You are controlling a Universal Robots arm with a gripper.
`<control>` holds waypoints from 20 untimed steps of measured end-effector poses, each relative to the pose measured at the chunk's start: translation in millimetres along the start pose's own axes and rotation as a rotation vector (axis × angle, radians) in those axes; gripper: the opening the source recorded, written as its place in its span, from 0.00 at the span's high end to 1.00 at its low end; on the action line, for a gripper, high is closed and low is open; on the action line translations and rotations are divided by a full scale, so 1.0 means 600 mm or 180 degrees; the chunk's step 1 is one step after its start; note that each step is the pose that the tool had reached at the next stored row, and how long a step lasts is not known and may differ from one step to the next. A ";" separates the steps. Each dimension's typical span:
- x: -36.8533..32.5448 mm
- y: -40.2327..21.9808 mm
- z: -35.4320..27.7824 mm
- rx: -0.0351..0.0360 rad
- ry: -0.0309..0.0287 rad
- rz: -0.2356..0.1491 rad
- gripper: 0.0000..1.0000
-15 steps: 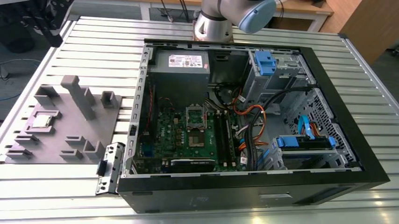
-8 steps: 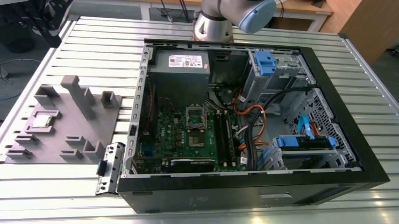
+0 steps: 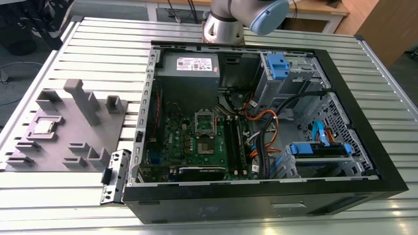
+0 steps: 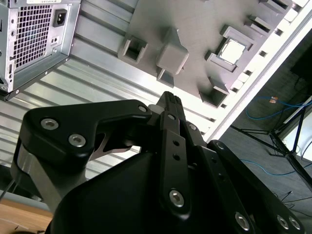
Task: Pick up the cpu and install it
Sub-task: 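Reach for the cpu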
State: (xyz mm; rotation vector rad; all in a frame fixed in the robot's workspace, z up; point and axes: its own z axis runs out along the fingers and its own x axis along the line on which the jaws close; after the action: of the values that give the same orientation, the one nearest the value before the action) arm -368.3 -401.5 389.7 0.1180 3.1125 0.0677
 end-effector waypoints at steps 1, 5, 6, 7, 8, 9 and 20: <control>0.000 0.000 0.000 0.0000 0.0000 0.0000 0.89; 0.001 0.000 0.000 0.0000 0.0000 0.0000 0.89; 0.002 0.000 0.000 0.0000 0.0000 0.0000 0.89; 0.003 0.000 0.000 0.0000 0.0000 0.0000 0.89; 0.004 0.000 0.000 0.0000 0.0000 0.0000 0.89; 0.005 0.000 0.001 0.0000 0.0000 0.0000 0.89; 0.019 -0.003 0.008 0.0000 0.0000 0.0000 0.89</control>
State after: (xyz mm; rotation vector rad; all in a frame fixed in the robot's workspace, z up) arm -379.4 -402.0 384.5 0.1180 3.1126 0.0676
